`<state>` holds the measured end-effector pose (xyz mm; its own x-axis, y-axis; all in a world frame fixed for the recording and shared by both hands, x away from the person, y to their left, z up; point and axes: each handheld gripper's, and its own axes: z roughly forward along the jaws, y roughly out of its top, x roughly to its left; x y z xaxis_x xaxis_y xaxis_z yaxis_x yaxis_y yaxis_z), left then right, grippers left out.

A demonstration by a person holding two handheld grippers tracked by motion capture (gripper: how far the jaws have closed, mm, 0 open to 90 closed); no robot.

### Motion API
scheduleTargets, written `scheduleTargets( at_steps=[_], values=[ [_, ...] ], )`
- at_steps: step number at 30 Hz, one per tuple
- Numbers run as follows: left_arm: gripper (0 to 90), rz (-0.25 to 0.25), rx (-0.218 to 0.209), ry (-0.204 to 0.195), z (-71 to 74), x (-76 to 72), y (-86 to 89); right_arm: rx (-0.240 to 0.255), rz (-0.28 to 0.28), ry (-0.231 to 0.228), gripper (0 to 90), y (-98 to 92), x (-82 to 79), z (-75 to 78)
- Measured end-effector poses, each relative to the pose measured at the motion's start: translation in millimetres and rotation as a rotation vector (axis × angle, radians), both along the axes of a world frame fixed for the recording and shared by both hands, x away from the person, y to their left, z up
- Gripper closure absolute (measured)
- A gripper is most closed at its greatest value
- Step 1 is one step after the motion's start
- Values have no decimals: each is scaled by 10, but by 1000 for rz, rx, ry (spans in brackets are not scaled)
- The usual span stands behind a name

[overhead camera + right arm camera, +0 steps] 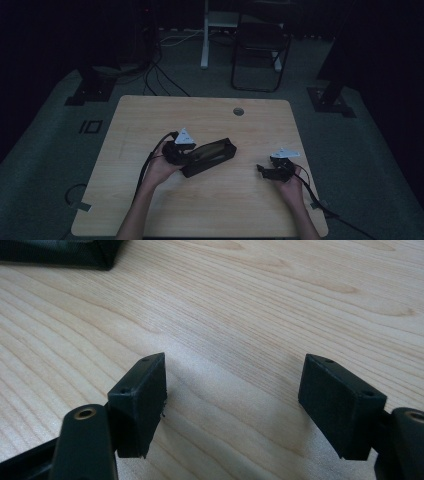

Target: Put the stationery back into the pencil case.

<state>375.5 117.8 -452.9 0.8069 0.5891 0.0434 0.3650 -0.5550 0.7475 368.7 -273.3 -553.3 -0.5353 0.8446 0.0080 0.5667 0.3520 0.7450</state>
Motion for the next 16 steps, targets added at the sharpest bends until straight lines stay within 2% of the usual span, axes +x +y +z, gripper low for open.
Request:
scheduleTargets(
  at_steps=[2, 5, 10, 16],
  values=[
    [526, 18, -10, -7, 22, -6, 85, 0, 0, 0, 274, 0, 0, 0],
    [511, 37, -2, -14, 36, -11, 197, 0, 0, 0, 273, 0, 0, 0],
    [505, 55, 61, -18, 27, 2, 342, 0, 0, 0, 274, 0, 0, 0],
    [498, 69, 96, -10, 36, 31, 501, 0, 0, 0, 273, 0, 0, 0]
  ],
)
